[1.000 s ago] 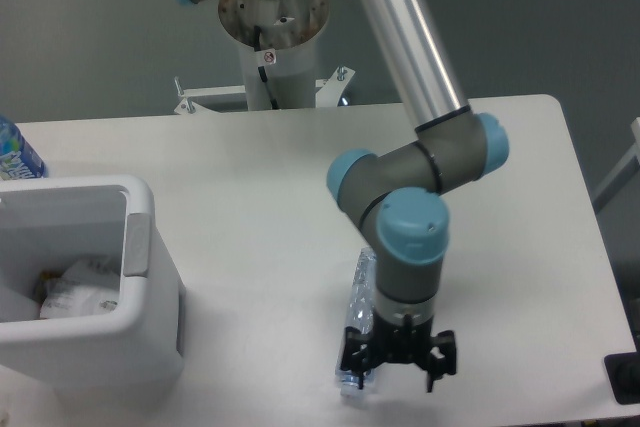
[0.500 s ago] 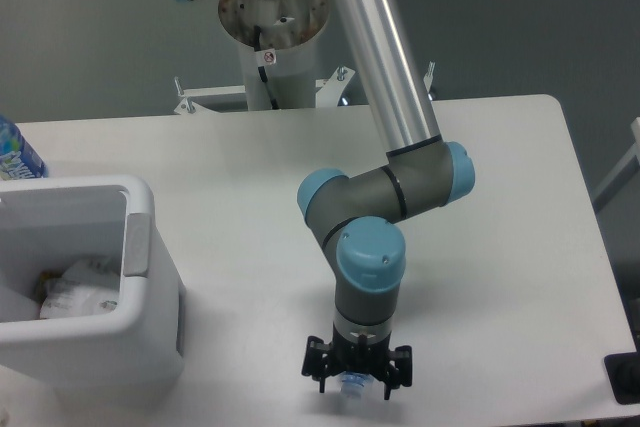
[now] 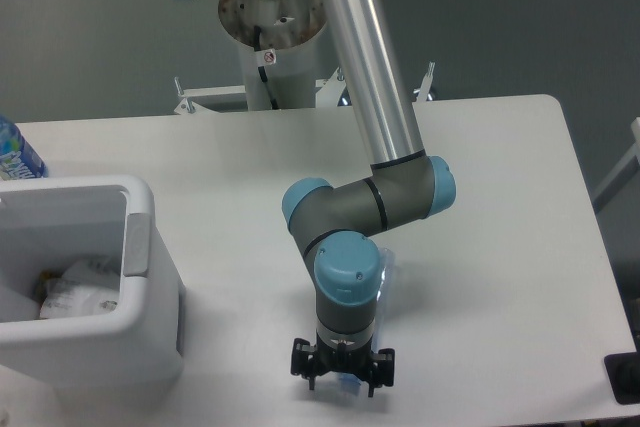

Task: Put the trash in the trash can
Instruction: 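Lower the gripper onto the crushed clear bottle and close on it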

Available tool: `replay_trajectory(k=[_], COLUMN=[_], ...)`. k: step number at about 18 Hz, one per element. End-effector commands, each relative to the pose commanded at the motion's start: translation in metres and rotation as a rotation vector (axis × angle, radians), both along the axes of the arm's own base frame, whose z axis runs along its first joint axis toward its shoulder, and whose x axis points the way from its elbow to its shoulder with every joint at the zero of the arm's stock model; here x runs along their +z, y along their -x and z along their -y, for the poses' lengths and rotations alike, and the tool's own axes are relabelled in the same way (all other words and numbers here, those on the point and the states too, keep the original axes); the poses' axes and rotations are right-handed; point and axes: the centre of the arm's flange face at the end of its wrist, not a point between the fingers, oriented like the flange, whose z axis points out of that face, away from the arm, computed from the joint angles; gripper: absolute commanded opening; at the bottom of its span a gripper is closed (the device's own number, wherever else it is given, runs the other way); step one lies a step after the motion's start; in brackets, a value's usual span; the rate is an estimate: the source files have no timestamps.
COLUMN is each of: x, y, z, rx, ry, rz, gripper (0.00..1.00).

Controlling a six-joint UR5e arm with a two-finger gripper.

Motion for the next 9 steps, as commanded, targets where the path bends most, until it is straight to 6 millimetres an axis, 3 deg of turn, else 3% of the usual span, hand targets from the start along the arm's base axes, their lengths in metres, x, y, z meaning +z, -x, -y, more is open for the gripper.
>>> replay_trajectory(k=[6, 9], x=[-0.0021, -0.0012], y=[0.0022, 0.0016], z=[0.0026, 0.0034], rx=[0.009, 0.01], ry=[0.025, 0.026], rz=[-0.021, -0.022], gripper=[0.43, 0.39])
